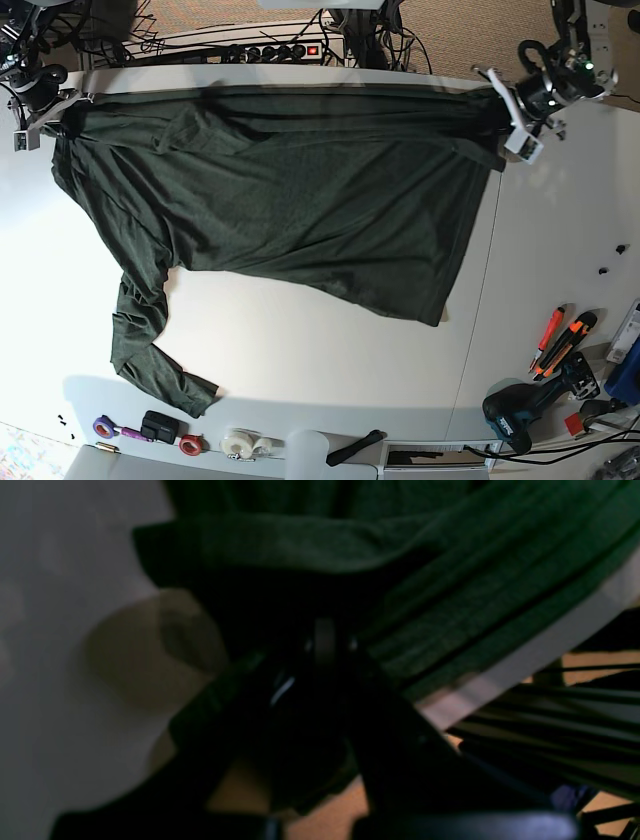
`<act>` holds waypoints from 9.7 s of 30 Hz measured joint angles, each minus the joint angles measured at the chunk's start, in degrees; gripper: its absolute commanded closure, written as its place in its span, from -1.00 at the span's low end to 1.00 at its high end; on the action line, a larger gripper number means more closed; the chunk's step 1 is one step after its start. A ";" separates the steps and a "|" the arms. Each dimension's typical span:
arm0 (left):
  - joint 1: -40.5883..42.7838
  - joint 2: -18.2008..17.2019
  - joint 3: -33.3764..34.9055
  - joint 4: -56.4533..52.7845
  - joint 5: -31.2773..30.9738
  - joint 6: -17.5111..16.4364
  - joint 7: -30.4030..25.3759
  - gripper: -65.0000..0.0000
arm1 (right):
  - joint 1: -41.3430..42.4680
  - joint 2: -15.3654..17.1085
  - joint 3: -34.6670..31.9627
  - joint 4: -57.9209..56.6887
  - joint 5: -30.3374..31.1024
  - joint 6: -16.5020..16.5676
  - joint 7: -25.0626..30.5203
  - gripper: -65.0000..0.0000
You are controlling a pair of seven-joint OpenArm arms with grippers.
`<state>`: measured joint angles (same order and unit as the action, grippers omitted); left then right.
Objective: Layout the t-shirt on the table in an organized manner, then fold the t-shirt properly
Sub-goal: 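Pull the shoulder edge with both grippers to straighten the shirt, then release the shirt with both grippers and lift them away, then move the right gripper to the sleeve and grasp the shirt side, then drag the grasped shirt side with the right gripper toward the collar, then grasp the shirt hem corner with the left gripper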
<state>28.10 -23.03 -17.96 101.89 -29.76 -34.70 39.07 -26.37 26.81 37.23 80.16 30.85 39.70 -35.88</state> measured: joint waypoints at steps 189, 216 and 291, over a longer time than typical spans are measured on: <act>-20.33 -3.67 3.28 4.59 1.68 3.34 1.79 1.00 | 44.09 0.87 -8.41 -21.59 -16.39 -21.86 -6.75 0.32; -20.31 -3.67 3.26 4.59 0.59 3.34 1.79 1.00 | 55.67 -7.32 -8.37 -38.10 -20.41 -22.36 3.56 1.00; -20.31 -3.82 3.23 4.59 7.15 12.87 1.57 0.28 | 45.20 2.51 -23.17 -33.31 2.12 -0.17 -7.32 0.86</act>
<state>7.79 -26.85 -14.72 106.48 -22.61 -21.82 40.64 18.83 29.32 14.06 46.85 32.97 39.53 -43.20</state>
